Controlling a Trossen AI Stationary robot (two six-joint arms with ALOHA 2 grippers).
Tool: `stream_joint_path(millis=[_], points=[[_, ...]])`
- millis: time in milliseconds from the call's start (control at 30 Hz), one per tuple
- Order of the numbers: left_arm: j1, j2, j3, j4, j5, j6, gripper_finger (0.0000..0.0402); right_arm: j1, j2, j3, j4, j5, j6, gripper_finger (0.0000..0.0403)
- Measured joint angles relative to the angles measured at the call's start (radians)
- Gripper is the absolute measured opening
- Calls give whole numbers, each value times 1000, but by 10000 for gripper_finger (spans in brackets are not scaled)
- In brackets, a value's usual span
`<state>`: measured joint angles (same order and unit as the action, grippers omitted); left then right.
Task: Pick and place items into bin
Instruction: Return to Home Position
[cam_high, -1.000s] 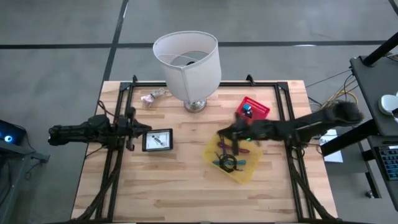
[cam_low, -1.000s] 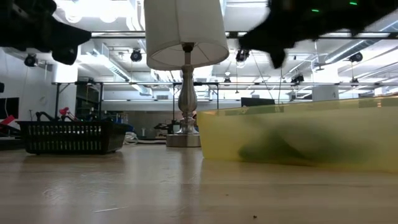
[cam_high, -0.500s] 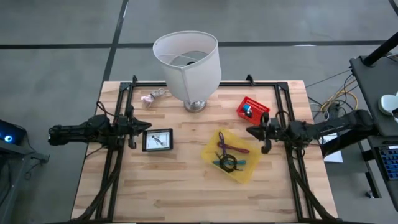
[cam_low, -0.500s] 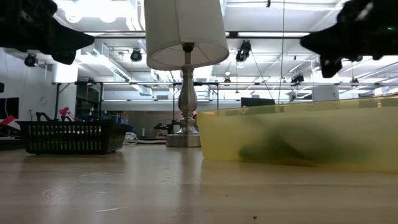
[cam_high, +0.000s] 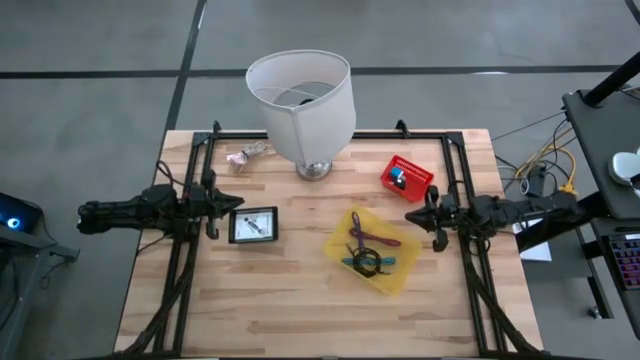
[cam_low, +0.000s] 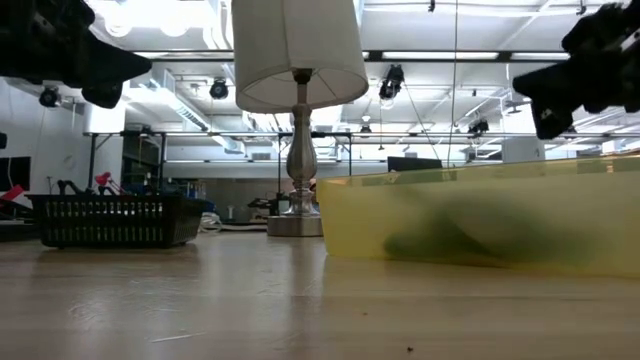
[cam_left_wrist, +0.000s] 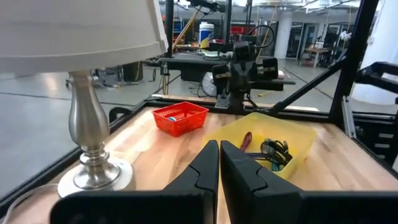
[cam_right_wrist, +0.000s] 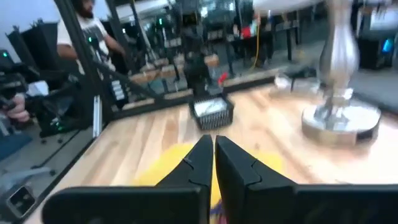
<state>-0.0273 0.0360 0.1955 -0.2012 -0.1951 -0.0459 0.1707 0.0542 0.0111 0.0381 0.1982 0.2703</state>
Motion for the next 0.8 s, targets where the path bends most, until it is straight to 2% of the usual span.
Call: stream_joint_path(millis=[167, 333, 500, 700, 800], points=[[0, 1, -8, -5, 36, -25, 0, -1, -55, 2, -5, 12, -76, 9], [0, 3, -14, -17, 86, -28, 0, -1, -42, 2, -5, 14, -87, 9], [0, 0, -35, -5, 90, -28, 0, -1, -22, 2, -5, 14, -77, 9], [0, 6, -179, 219, 108, -56, 0, -1, 3, 2, -5, 14, -37, 9], [0, 14, -187, 235, 111, -54, 0, -1, 9, 2, -5, 14, -11, 9]])
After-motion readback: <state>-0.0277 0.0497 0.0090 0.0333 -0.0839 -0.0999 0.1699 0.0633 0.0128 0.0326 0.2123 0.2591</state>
